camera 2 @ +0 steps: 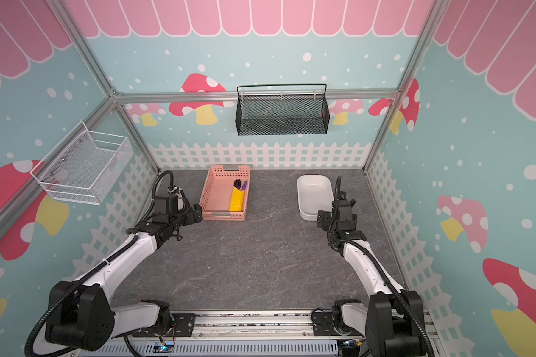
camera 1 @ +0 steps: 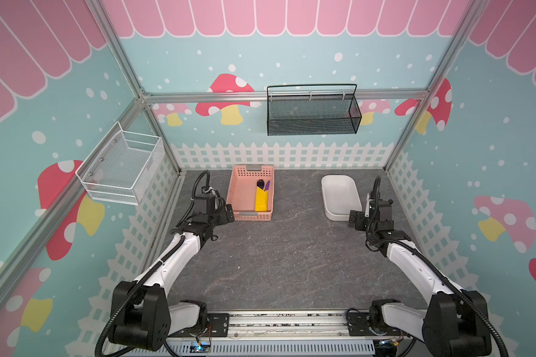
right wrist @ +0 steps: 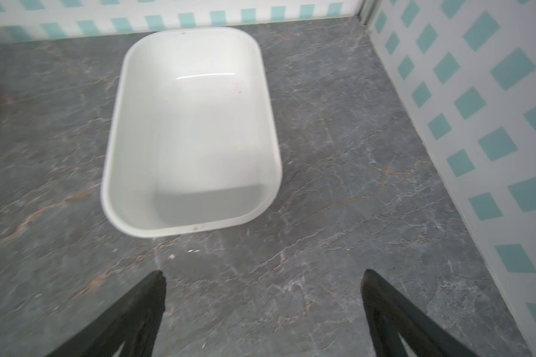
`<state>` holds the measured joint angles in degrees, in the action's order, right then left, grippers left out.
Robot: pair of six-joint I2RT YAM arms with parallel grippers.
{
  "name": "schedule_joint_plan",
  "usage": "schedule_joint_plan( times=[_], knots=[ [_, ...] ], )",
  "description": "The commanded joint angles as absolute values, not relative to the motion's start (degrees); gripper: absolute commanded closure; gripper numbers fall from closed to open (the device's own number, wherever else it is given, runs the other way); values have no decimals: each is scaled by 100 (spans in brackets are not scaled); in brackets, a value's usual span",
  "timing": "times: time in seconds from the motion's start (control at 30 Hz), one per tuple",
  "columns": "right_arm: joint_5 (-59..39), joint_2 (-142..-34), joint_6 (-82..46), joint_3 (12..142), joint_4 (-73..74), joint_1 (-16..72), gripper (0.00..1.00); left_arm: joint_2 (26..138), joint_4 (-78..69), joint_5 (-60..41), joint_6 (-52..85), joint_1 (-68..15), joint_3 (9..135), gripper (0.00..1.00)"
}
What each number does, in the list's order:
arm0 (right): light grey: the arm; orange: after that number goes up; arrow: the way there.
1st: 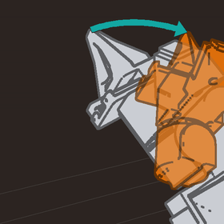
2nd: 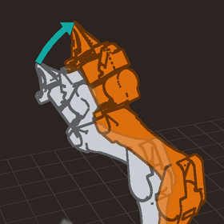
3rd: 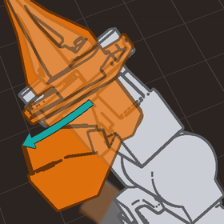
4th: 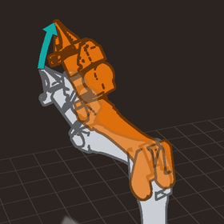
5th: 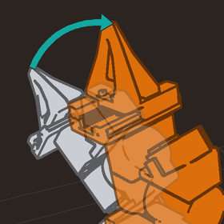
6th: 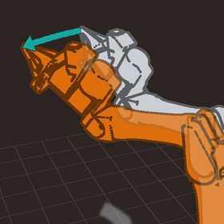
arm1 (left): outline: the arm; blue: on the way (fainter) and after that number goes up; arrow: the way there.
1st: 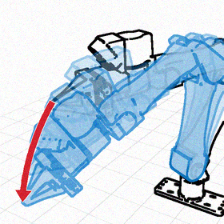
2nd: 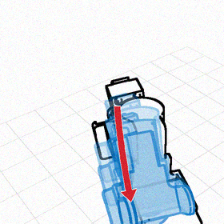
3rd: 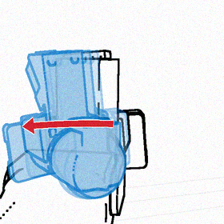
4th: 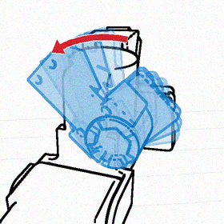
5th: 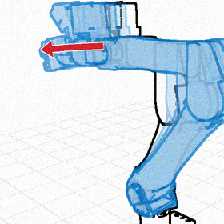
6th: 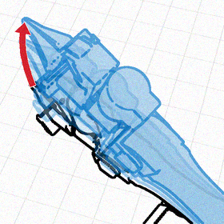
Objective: Place the utensils on the paper napkin and roll it up
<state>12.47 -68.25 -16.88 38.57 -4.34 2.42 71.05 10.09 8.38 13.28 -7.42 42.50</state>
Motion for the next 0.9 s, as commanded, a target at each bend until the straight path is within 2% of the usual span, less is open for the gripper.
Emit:
schedule_joint_plan(
  times=[0.0, 0.17, 0.3, 0.33, 0.47, 0.6, 0.67, 0.73, 0.8, 0.87],
  knots=[
    [1408, -6976, -1695, 3392, 888, -93, 0, 6926, -770, 1722, 927, -747, 3475, 0],
    [1371, -7362, -1210, 2323, 3292, -253, 0, 7282, -2362, 2236, 636, -721, 2566, 0],
    [1402, -7828, -944, 1834, 4868, -280, 1, 7719, -3010, 1939, 312, -648, 2569, 0],
    [1372, -7859, -914, 1903, 4803, -281, 0, 7799, -3304, 1867, 283, -633, 2539, 0],
    [1197, -8063, -727, 1570, 6127, -290, 0, 8173, -4116, 1325, 69, -457, 2473, 0],
    [657, -8243, -481, 1419, 6583, -296, 0, 8821, -5298, 532, 254, -60, 2138, 0],
    [555, -8336, -420, 1345, 6853, -289, 0, 8705, -4882, 147, 253, 39, 2235, 0],
    [249, -8493, -295, 1322, 6972, -282, 1, 8860, -5135, 297, 238, 4, 2249, 0],
    [-183, -8781, -103, 1049, 7841, -277, 1, 8760, -4741, 436, 278, -15, 2354, 0],
    [16, -8686, -165, 1108, 7530, -273, 1, 8815, -4999, 531, 222, -77, 2276, 0]
  ],
)
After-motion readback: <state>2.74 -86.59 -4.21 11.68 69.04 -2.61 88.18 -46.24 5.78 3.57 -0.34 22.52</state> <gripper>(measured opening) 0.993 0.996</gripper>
